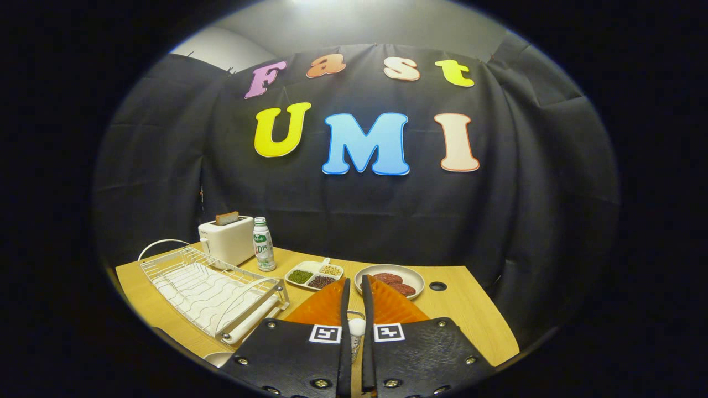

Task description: Take the plate from the dish rack, then take the spoon from the basket and place it into the plate.

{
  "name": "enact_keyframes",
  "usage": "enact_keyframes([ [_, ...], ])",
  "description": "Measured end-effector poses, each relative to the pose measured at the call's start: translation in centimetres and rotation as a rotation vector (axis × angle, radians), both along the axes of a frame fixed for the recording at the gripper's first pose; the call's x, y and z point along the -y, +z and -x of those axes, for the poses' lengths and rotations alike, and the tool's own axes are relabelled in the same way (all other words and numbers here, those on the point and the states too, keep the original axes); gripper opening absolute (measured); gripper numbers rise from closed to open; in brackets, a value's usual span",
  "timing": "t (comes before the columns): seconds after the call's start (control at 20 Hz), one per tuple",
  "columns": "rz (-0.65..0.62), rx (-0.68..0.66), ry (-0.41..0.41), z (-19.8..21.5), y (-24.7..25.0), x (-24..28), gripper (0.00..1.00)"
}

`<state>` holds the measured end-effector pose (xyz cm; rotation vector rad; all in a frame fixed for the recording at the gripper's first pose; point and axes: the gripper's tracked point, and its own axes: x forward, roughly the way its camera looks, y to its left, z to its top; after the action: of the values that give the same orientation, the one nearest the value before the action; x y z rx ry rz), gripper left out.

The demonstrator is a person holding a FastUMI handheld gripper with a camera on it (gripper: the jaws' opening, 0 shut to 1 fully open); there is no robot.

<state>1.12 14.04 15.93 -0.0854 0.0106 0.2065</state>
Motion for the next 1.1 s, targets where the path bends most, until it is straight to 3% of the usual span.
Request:
enact_keyframes([
  [0.4, 0.038, -0.033, 0.006, 5.7, 3.7, -1.2, 0.07],
  [0.75, 0.083, -0.095, 0.022, 10.4, 2.8, -3.5, 0.07],
  [1.1, 0.063, -0.162, 0.041, 12.3, 0.5, -6.1, 0.07],
])
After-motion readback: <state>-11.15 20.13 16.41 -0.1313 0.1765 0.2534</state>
